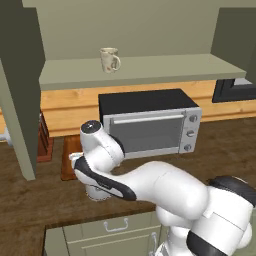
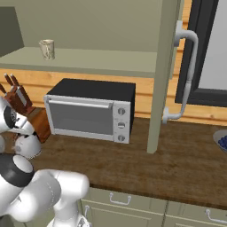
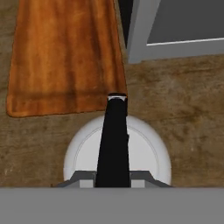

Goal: Pick the kettle from the counter and place it on the tray. Then pick the mug from the cabinet and place it on the tray. Then close the cabinet doors.

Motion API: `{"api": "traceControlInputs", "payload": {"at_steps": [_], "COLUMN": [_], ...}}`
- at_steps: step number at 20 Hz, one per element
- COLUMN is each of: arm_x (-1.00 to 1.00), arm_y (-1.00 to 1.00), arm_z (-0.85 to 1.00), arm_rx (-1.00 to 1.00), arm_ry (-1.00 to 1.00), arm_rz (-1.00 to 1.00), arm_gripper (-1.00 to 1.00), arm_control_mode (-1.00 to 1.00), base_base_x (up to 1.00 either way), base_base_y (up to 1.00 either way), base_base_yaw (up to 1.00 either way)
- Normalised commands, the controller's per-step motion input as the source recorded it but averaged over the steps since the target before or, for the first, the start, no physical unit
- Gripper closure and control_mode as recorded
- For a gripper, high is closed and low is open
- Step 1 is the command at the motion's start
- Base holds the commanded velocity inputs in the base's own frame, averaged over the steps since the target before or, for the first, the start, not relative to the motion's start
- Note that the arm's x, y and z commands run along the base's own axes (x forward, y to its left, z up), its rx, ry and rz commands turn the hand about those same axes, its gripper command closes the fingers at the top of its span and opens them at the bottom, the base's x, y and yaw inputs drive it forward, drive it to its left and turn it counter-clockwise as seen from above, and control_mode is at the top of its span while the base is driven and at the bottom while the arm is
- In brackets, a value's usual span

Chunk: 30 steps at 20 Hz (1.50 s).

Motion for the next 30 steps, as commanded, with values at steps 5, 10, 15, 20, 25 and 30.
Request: {"api": "traceControlInputs", "payload": {"at_steps": [5, 10, 15, 20, 25, 30], "arm_x": [0.28, 0.0, 0.16, 0.42, 0.48, 0.15], "arm_y": [0.6, 0.0, 0.07, 0.06, 0.05, 0.04], "arm_z": [0.0, 0.0, 0.0, 0.0, 0.01, 0.21], "arm_rx": [0.0, 0.0, 0.0, 0.03, 0.07, 0.03], "arm_ry": [0.0, 0.0, 0.0, -0.03, -0.13, -0.07], "arm_rz": [-0.12, 0.0, -0.02, -0.04, -0.03, -0.02], "arm_gripper": [1.0, 1.0, 1.0, 1.0, 1.0, 1.0], "arm_control_mode": [-1.0, -1.0, -1.0, -1.0, -1.0, -1.0], "base_base_x": [0.0, 0.0, 0.0, 0.0, 0.0, 0.0], "base_base_y": [0.0, 0.0, 0.0, 0.0, 0.0, 0.0], "base_base_yaw": [0.0, 0.0, 0.0, 0.0, 0.0, 0.0]}}
